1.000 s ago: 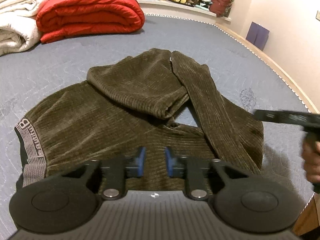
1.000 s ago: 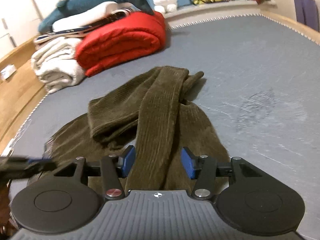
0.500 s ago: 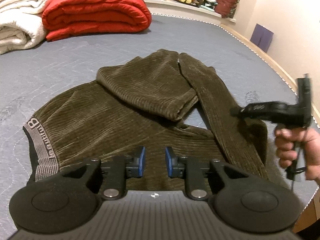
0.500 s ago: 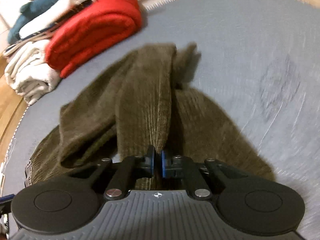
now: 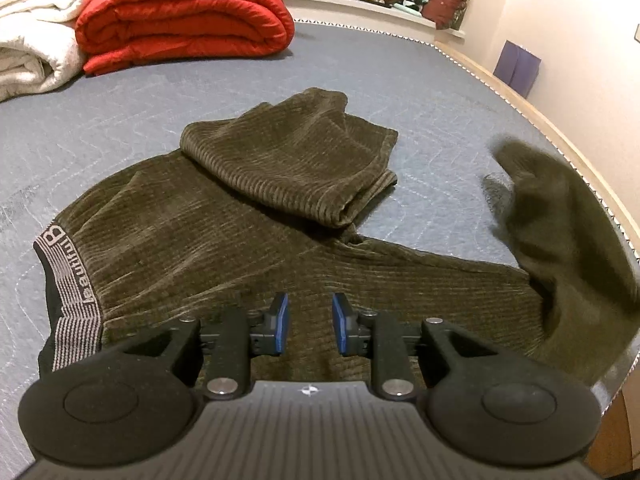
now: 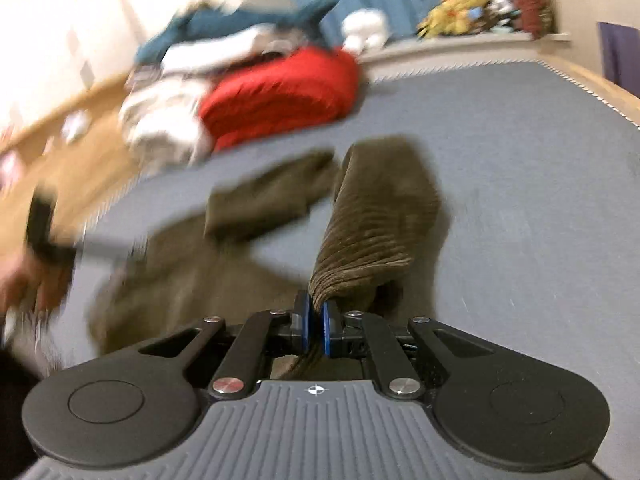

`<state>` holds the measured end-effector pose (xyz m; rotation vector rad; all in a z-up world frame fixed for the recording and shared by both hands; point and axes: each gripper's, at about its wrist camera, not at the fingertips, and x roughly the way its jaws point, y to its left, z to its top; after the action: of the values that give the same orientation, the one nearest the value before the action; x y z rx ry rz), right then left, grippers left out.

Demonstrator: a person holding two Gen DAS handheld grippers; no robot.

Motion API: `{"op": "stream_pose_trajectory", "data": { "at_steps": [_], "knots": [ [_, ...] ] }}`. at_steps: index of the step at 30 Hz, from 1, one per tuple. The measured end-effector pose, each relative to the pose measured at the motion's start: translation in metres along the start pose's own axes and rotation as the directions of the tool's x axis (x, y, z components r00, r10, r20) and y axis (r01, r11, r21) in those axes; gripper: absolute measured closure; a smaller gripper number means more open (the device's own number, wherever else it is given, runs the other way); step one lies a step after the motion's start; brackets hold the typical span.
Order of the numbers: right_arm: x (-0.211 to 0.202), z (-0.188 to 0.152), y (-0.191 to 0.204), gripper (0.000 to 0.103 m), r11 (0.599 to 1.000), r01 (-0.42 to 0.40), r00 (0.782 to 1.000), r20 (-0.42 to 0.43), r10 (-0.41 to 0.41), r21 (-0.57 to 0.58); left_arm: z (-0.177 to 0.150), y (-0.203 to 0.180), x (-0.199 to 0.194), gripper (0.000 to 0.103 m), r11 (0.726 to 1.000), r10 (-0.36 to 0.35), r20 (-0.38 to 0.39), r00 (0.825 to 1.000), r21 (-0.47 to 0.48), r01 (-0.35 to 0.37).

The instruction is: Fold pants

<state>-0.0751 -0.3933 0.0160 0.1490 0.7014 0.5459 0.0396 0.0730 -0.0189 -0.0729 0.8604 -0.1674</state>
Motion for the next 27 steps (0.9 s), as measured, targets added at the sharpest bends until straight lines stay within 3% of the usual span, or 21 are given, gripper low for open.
{"op": "stream_pose_trajectory", "data": {
  "at_steps": [3, 5, 9, 11, 13, 15, 17, 20, 22, 24, 25, 26, 27],
  "knots": [
    [-0.011, -0.026, -0.013, 0.096, 1.0, -0.009, 0.994, -0.112, 0.01, 0.009, 0.001, -0.006, 0.0, 0.07, 1.0, -0.009, 0.003, 1.0, 0.001, 0.009],
    [-0.013, -0.031, -0.021, 0.092, 1.0, 0.02, 0.993, -0.119, -0.018, 0.018, 0.001, -0.011, 0.001, 0.065, 1.0, -0.006, 0.003, 1.0, 0.011, 0.006],
    [-0.013, -0.02, -0.043, 0.087, 0.989, 0.035, 0.999, -0.042, -0.03, 0.145, -0.001, -0.019, 0.006, 0.061, 1.0, 0.002, -0.005, 1.0, 0.02, -0.002],
    [-0.012, -0.011, -0.053, 0.065, 0.979, 0.069, 0.997, 0.017, -0.073, 0.191, -0.002, -0.02, 0.008, 0.06, 1.0, 0.009, -0.007, 1.0, 0.028, -0.009],
    [-0.014, -0.004, -0.069, 0.064, 0.957, 0.062, 0.991, 0.096, -0.093, 0.283, -0.002, -0.018, 0.009, 0.059, 0.999, 0.018, -0.006, 1.0, 0.029, -0.017],
    [-0.013, 0.001, -0.087, 0.059, 0.914, 0.119, 0.971, 0.145, -0.188, 0.388, -0.002, -0.014, 0.01, 0.058, 0.999, 0.025, -0.007, 1.0, 0.026, -0.024],
    [-0.007, -0.001, -0.107, 0.048, 0.846, 0.194, 0.944, 0.138, -0.298, 0.497, -0.001, -0.009, 0.012, 0.058, 0.999, 0.036, -0.011, 0.999, 0.021, -0.036],
    [0.018, -0.005, -0.129, 0.039, 0.737, 0.319, 0.906, 0.037, -0.422, 0.596, -0.001, -0.002, 0.016, 0.058, 0.999, 0.052, -0.02, 0.998, 0.013, -0.052],
    [0.032, -0.007, -0.141, 0.035, 0.707, 0.36, 0.897, -0.017, -0.442, 0.609, -0.001, 0.002, 0.018, 0.058, 0.998, 0.059, -0.026, 0.998, 0.009, -0.059],
    [0.05, -0.004, -0.139, 0.036, 0.708, 0.373, 0.899, -0.043, -0.437, 0.6, -0.001, 0.006, 0.018, 0.058, 0.998, 0.062, -0.028, 0.998, 0.004, -0.062],
    [0.059, -0.002, -0.136, 0.054, 0.718, 0.375, 0.903, -0.055, -0.427, 0.586, -0.001, 0.008, 0.018, 0.058, 0.998, 0.062, -0.026, 0.998, 0.002, -0.062],
    [0.067, 0.003, -0.131, 0.086, 0.744, 0.363, 0.913, -0.055, -0.405, 0.56, 0.0, 0.009, 0.017, 0.058, 0.998, 0.062, -0.024, 0.998, -0.001, -0.062],
    [0.075, 0.01, -0.12, 0.088, 0.768, 0.368, 0.914, -0.055, -0.401, 0.524, 0.001, 0.01, 0.016, 0.058, 0.998, 0.063, -0.021, 0.998, -0.003, -0.063]
  ]
}}
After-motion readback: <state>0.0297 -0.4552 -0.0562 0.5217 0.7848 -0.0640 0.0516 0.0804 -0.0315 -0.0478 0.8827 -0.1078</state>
